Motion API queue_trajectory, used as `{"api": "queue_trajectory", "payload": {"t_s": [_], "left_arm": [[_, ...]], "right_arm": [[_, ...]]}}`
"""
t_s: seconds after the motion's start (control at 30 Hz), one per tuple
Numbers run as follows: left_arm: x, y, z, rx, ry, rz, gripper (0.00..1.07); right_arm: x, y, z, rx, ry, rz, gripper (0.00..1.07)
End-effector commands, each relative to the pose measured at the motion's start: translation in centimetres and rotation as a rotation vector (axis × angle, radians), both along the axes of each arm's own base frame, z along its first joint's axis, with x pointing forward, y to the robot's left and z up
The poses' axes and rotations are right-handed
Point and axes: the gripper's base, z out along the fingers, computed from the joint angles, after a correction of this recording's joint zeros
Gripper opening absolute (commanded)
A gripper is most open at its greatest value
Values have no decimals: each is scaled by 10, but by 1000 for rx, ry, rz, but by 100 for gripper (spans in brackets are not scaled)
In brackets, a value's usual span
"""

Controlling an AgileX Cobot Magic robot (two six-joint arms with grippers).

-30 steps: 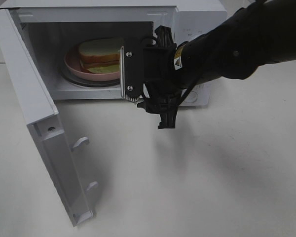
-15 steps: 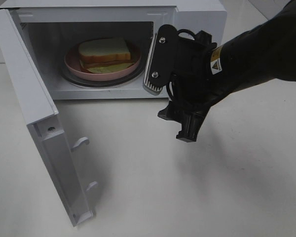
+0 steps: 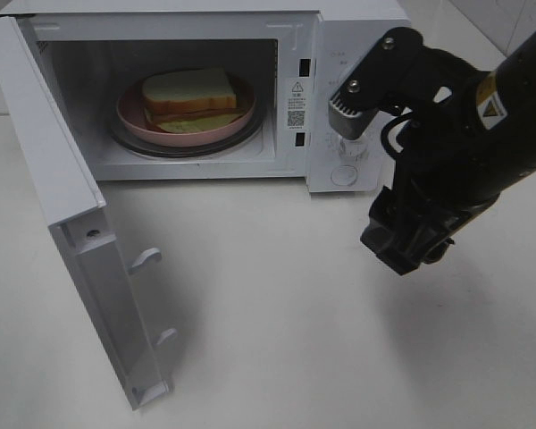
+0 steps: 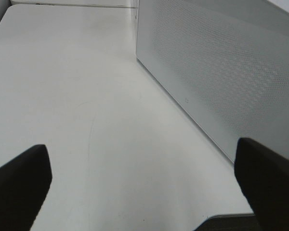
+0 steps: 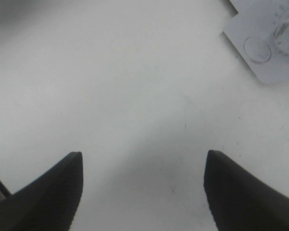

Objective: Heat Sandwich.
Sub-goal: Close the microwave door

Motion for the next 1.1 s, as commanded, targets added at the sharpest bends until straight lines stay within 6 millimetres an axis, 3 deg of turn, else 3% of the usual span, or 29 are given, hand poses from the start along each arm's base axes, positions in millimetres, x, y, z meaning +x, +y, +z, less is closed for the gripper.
{"api": "queue_trajectory", "payload": {"t_s": [0.03, 0.63, 0.77, 1.1], "left_arm": [[-2, 0, 0, -7, -28, 5, 98], [-2, 0, 0, -7, -28, 5, 98], [-2, 0, 0, -7, -28, 5, 98], [-2, 0, 0, -7, -28, 5, 98]], "right_arm": [[-9, -7, 3, -17, 44, -42, 69], [-49, -42, 40, -21, 70, -131, 69], [-65, -53, 51, 50, 27, -135, 69], [-93, -78, 33, 96, 29, -216, 69]]}}
